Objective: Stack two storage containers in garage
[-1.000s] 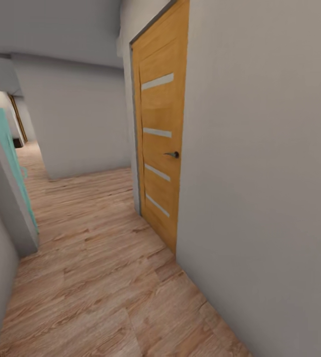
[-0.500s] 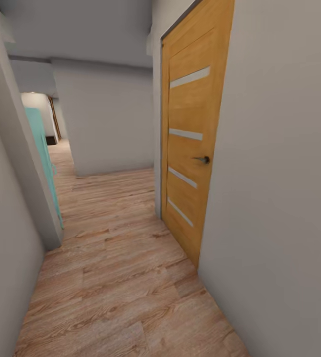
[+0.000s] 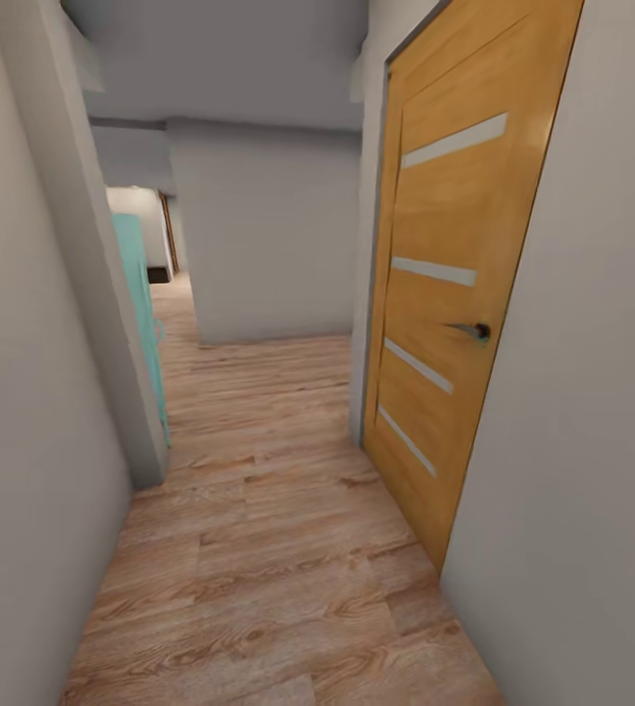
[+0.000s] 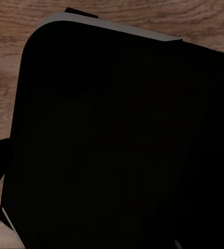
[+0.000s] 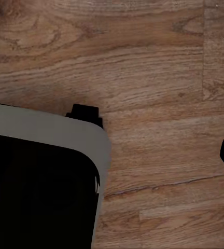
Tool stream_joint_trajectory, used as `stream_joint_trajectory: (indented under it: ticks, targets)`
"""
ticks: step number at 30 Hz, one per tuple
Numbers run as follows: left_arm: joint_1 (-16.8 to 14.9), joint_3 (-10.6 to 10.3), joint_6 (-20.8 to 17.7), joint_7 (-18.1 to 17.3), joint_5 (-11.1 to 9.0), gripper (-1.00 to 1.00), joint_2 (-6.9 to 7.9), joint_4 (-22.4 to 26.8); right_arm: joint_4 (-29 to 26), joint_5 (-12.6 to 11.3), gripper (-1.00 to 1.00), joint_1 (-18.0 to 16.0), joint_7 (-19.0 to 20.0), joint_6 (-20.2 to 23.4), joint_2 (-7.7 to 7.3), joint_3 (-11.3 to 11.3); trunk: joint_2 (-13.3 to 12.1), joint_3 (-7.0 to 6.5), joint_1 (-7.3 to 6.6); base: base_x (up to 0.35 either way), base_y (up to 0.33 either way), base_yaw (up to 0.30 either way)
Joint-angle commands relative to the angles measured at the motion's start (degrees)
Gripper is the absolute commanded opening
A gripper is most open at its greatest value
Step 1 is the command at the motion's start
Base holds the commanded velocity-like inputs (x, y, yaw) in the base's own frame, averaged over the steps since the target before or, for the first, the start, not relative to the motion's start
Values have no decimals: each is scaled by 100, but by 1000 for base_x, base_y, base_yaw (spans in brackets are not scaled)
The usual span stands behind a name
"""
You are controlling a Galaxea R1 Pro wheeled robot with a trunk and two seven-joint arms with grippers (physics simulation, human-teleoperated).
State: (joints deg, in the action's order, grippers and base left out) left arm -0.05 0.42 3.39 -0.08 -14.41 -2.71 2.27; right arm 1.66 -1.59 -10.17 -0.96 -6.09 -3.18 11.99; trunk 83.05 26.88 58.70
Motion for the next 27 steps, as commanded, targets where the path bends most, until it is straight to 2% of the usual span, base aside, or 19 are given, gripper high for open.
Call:
stream_joint_trajectory:
  ticks: [1,15,27]
  targets:
    - [-2,2,13,-1,-31,100,-1,2,18,-16,100,-5,-10,-33,1,41,2,5,3,322,0,300]
    - [-4,2,13,-1,-36,100,-1,2,18,-16,100,-5,-8,-33,-1,43,2,5,3,322,0,295]
    - [-1,-8,-59,-3,-15,100,7,5,17,47,100,-4,19,-31,-19,68,2,5,3,323,0,35]
